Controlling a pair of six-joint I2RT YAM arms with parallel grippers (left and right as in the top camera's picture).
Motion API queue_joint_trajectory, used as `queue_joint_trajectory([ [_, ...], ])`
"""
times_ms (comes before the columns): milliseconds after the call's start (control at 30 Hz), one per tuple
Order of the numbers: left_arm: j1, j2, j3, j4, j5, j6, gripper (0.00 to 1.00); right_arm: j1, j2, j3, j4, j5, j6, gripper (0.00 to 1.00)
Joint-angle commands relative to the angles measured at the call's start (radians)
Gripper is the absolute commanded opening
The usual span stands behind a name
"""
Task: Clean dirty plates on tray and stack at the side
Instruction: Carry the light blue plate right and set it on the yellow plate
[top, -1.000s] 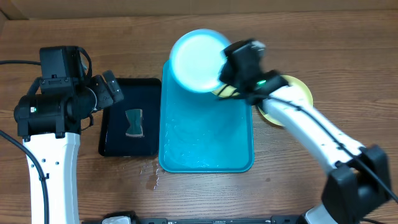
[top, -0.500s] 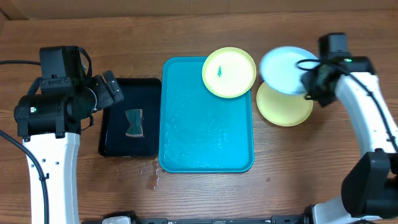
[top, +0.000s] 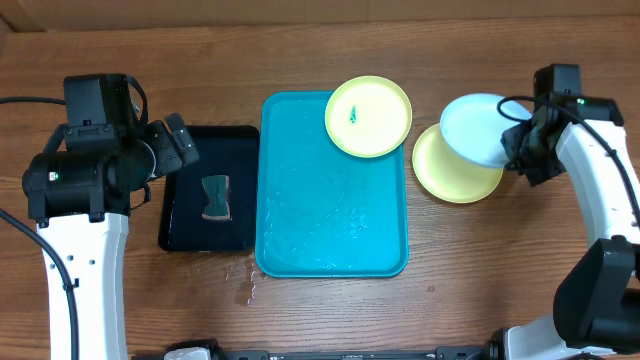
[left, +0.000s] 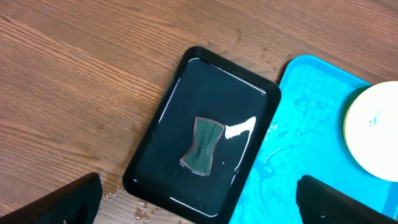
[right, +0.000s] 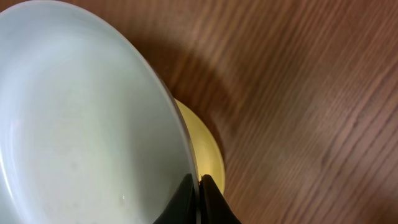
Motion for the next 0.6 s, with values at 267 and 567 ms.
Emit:
queue_joint_trajectory([
  [267, 0.005, 0.002, 0.003, 0.001, -0.012, -0.009, 1.00, 0.003, -0.012, -0.187, 0.098, -0.071, 0.031, 0.04],
  [567, 0.005, 0.002, 0.003, 0.001, -0.012, -0.009, 1.00, 0.011, -0.012, -0.260, 0.164, -0.132, 0.031, 0.04],
])
